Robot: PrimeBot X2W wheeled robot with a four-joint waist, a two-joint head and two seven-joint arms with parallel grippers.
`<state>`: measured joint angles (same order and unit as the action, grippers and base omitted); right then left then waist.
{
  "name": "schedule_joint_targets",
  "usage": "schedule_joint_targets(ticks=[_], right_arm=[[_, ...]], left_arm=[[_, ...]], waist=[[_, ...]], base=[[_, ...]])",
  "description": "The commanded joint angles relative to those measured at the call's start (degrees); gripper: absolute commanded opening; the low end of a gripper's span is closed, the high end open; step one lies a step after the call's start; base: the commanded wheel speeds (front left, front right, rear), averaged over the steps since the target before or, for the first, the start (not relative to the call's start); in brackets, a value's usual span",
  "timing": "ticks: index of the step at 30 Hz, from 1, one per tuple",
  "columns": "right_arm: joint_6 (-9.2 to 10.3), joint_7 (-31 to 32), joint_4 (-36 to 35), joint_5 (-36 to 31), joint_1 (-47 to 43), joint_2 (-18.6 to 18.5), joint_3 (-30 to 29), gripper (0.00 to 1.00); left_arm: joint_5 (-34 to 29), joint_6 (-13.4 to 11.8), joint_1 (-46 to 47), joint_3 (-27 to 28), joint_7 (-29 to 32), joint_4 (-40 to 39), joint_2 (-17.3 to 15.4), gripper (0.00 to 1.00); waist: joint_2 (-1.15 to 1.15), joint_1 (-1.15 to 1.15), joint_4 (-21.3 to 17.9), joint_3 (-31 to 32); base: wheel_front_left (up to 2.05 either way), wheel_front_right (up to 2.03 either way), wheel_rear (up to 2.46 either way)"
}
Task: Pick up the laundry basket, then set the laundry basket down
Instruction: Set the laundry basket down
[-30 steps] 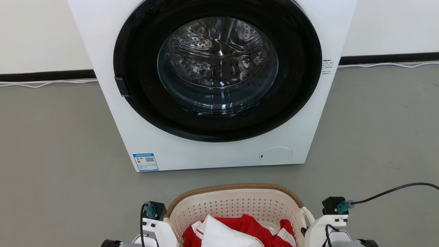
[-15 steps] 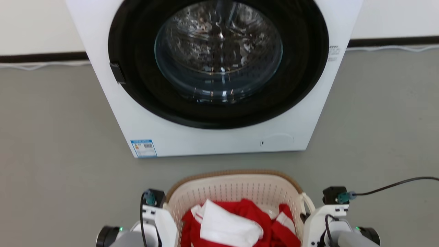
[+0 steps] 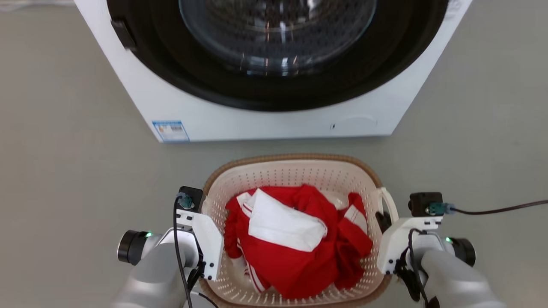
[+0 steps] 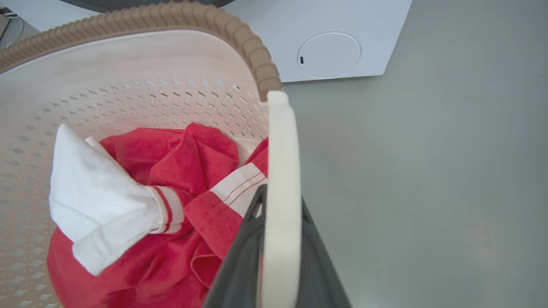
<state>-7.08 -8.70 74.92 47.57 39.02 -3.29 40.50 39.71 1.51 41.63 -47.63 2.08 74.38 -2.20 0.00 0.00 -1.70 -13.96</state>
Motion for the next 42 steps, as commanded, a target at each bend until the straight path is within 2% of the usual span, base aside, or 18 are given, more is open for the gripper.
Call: schedule_joint_targets(ticks=[1,11,20,31,42], right_arm=[[-0.41,-1.83,-0.97,-1.27,1.43,0.41,-0.12,0.0],[-0.41,-4.99,-0.97,-9.15,5.75,0.41,-6.51,0.0],[-0.41,-6.06,-0.97,-14.59,9.73,0.41,-11.12,0.0],[-0.41,-6.28,-2.07,-21.86,15.01,0.41,-18.2,0.0],[-0.41,-6.3,-6.19,-27.13,14.2,0.41,-24.23,0.0]], left_arm=[[-0.64,-0.46,1.82,0.76,-1.61,-0.65,-1.34,0.0],[-0.86,-2.1,6.82,1.13,-7.89,-0.88,-2.2,0.0],[-1.15,-2.91,11.52,1.01,-10.84,-0.86,-2.58,0.0],[-1.5,-4.1,16.77,1.29,-15.4,-1.58,-2.91,0.0],[-2.13,-4.32,19.77,1.03,-16.68,-1.62,-3.98,0.0]], waist=[[0.0,0.0,0.58,-2.94],[0.0,0.0,1.4,-12.24],[0.0,0.0,1.32,-20.2],[0.0,0.0,1.46,-27.42],[0.0,0.0,1.08,-32.63]], base=[[0.0,0.0,0.0],[0.0,0.0,0.0],[0.0,0.0,0.0],[0.0,0.0,0.0],[0.0,0.0,0.0]])
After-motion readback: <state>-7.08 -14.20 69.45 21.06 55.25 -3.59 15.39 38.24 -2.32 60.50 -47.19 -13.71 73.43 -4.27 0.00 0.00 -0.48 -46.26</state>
